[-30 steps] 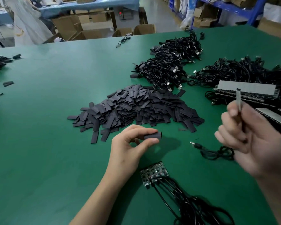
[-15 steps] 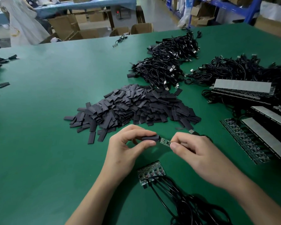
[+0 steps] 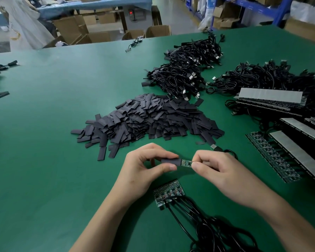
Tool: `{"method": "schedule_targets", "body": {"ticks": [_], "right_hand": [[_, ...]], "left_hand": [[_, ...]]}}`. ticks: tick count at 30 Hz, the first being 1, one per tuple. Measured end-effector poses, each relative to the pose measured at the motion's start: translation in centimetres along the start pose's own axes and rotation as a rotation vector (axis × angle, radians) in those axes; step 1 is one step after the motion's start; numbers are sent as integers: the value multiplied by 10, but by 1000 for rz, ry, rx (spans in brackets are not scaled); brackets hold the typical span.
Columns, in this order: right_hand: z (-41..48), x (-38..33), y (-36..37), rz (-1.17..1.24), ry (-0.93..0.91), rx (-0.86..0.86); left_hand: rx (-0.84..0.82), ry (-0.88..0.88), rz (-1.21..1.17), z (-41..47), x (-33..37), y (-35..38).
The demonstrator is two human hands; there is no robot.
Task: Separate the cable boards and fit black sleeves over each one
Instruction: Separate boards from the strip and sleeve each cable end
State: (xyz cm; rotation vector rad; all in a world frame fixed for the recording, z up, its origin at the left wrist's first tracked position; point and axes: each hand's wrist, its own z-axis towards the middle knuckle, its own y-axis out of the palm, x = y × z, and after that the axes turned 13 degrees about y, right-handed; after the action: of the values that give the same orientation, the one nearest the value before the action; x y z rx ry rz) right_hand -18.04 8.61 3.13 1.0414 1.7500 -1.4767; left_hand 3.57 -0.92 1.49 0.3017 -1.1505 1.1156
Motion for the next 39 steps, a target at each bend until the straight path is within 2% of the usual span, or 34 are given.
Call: {"method": "schedule_targets", "body": {"ticks": [4, 7, 15, 22, 30, 39], "right_hand": [[-1, 1, 4, -99, 44, 22], [-1, 0, 4, -96, 54, 4], [-1, 2, 4, -74, 48, 27], [0, 3, 7, -100, 42, 29], [2, 5, 3, -16, 70, -7], [1, 5, 5, -44, 55, -36]], "left_hand": [[-69, 67, 225, -1, 2, -1], [-95, 82, 289, -2, 4, -1], [-77, 59, 199, -1, 5, -3], [-78, 57, 314, -2, 2, 1], [-74, 136, 318, 0, 7, -1], [-104, 129, 304, -2, 6, -1]]}}
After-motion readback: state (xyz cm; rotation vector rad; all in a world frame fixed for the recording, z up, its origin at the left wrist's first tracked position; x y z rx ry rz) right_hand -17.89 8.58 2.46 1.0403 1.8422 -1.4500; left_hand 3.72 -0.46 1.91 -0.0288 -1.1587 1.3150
